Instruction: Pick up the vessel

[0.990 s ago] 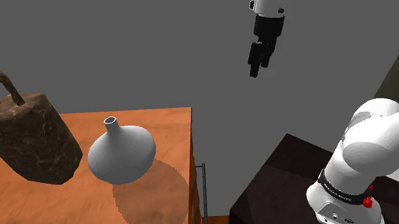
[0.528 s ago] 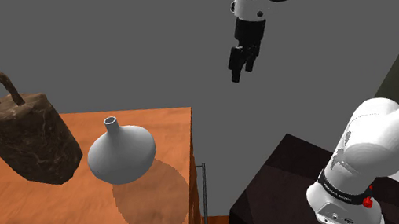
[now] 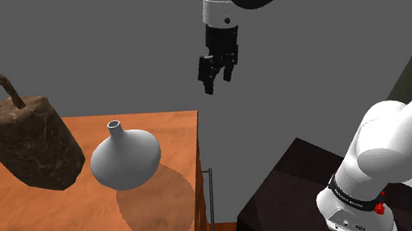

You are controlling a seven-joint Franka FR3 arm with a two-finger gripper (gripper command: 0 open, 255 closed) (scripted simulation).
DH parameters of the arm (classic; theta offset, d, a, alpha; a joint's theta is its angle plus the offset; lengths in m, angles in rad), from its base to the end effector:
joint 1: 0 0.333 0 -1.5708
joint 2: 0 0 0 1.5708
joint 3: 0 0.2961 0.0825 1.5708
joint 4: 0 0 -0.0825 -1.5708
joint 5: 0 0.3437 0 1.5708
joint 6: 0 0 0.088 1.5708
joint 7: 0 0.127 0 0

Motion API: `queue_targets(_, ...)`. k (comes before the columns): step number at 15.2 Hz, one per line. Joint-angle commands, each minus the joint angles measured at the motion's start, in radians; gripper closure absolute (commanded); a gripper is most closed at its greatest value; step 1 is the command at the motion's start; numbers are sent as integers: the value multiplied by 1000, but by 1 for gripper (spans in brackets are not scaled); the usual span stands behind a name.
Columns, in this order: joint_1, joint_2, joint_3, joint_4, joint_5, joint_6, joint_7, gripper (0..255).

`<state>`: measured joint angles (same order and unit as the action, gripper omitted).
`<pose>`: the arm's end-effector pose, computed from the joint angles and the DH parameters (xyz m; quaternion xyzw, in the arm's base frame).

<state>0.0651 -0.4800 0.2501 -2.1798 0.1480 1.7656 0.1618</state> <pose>0.3596 0.1484 0.5434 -0.9981 -0.0522 -0.0229 0.0214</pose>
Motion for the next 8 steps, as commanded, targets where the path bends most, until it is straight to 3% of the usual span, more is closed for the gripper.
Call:
queue_targets(1,6,51,37,51,-1,6,48,0)
queue_targets(8,25,272,168,265,-57,19,227,0)
